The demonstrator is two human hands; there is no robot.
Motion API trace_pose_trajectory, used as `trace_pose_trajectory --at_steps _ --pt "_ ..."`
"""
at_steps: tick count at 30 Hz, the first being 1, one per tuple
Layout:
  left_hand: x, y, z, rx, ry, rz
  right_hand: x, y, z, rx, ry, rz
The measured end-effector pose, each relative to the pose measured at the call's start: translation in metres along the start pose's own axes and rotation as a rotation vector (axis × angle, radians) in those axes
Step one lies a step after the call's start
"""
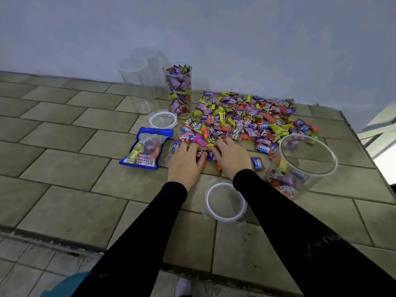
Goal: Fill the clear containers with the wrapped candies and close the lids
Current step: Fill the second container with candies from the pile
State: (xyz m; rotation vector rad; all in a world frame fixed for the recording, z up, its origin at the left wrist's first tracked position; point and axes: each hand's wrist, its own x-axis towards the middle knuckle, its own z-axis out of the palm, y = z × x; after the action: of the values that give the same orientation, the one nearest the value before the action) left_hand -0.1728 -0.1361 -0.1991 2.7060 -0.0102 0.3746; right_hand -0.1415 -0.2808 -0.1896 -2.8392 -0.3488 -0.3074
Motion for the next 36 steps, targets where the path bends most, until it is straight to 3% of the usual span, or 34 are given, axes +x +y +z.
trace_pose_trajectory --at_steps 8,15,20,26,32,36 --pt "-0.005 0.004 -0.001 -0.108 0.123 0.02 0.007 0.0 -0.008 0.01 0.007 0.005" --pt "-0.008 0.008 -0.01 0.115 0.189 0.031 0.011 -0.009 -0.019 0.13 0.098 0.103" --pt "-0.007 0.009 -0.013 0.14 0.204 0.037 0.012 -0.015 -0.033 0.202 0.158 0.126" --pt "0.002 0.028 -0.034 -0.141 0.279 -0.074 0.011 -0.03 -0.06 0.496 0.238 0.125" --pt "0.011 0.058 -0.053 -0.641 0.337 -0.138 0.017 -0.046 -0.106 0.763 0.349 0.108" --pt "0.014 0.084 -0.064 -0.726 0.383 -0.103 0.019 -0.046 -0.139 0.813 0.433 0.084"
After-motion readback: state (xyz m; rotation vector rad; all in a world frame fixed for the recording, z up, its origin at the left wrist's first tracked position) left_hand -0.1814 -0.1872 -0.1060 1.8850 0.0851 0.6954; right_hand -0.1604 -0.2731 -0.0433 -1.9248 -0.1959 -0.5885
